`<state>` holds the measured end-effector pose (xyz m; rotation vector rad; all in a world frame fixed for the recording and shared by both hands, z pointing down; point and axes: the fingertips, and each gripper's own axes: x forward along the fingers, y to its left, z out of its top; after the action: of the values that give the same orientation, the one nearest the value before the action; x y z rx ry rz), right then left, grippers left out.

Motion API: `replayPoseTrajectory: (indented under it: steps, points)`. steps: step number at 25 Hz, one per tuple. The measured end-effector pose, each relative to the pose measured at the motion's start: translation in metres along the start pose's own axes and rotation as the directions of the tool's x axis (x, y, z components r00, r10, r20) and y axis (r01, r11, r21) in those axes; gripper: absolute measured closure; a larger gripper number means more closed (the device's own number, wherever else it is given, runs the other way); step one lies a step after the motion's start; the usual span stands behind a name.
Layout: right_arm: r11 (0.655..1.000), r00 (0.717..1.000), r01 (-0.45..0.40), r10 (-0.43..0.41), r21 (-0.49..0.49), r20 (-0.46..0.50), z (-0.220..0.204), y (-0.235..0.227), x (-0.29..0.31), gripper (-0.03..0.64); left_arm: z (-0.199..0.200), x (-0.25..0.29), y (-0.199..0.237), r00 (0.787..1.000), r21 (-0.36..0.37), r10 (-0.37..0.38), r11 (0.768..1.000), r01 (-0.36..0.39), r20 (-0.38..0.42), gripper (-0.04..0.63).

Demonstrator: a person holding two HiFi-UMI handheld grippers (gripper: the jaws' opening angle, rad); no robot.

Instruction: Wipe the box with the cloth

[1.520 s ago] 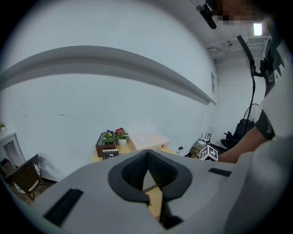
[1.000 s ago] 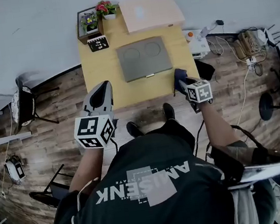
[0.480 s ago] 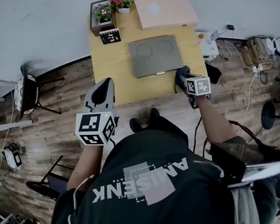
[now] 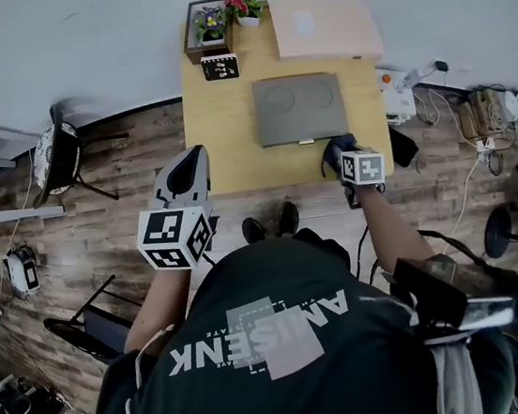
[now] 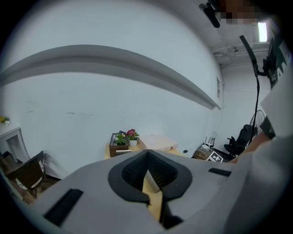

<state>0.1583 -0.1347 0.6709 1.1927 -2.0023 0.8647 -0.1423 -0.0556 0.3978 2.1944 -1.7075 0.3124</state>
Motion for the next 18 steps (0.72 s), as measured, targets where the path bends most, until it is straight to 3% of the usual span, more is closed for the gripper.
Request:
replayPoseTrajectory:
  steps: [12, 18]
  points:
    - [0.990, 0.995, -0.102, 0.103, -0.098, -0.001, 0.000, 0.047, 0.013, 0.543, 0.000, -0.014, 0.001, 0.999, 0.005, 0.042, 0.999, -0.042, 0.018, 0.595]
    - [0.962, 0.978, -0.207, 0.202, -0.177, -0.042, -0.002, 0.073, 0.015, 0.543, 0.001, -0.016, 0.004, 0.998, -0.001, 0.066, 0.998, -0.066, 0.020, 0.595]
